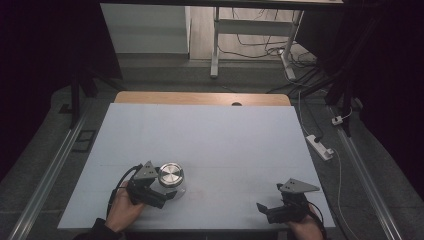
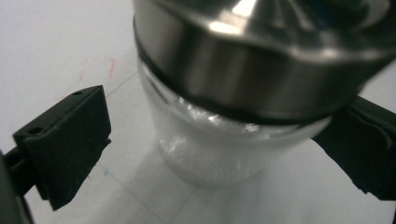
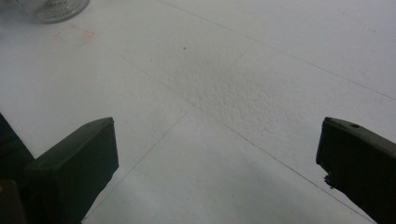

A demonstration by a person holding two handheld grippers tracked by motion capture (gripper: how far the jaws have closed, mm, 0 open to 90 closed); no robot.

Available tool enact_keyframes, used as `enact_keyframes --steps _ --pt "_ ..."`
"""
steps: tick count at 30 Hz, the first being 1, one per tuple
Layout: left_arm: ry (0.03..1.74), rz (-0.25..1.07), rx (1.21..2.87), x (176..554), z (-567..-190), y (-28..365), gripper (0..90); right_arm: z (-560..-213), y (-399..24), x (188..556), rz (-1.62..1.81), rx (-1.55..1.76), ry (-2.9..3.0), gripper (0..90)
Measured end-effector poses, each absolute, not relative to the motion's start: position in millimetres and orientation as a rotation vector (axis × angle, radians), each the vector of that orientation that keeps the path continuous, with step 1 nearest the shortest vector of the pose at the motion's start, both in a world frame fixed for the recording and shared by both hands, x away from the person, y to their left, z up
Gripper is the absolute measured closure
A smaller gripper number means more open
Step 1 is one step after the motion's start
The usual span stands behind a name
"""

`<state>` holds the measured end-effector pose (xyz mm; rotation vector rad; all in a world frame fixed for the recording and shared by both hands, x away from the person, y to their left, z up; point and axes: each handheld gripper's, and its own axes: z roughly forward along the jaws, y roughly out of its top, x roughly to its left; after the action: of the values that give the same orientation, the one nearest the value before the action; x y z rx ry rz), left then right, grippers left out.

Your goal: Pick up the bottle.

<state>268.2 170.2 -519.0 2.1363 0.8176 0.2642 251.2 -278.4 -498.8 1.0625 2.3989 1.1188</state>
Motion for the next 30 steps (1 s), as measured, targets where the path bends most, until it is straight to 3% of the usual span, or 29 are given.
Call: enact_keyframes --steps 15,24,30 --pt "0.741 0.264 2.141 276.9 -521.7 159.3 0.8 -498.9 -278.1 251.5 1.114 1.061 2.404 0.0" --pt "0.712 0.282 2.137 273.7 -518.3 160.8 15.0 -499.0 -278.0 251.3 1.117 1.060 2.400 0.0" --pt "0.699 0.296 2.140 273.0 -519.0 161.3 15.5 -499.0 -278.0 251.4 1.113 1.059 2.404 0.0"
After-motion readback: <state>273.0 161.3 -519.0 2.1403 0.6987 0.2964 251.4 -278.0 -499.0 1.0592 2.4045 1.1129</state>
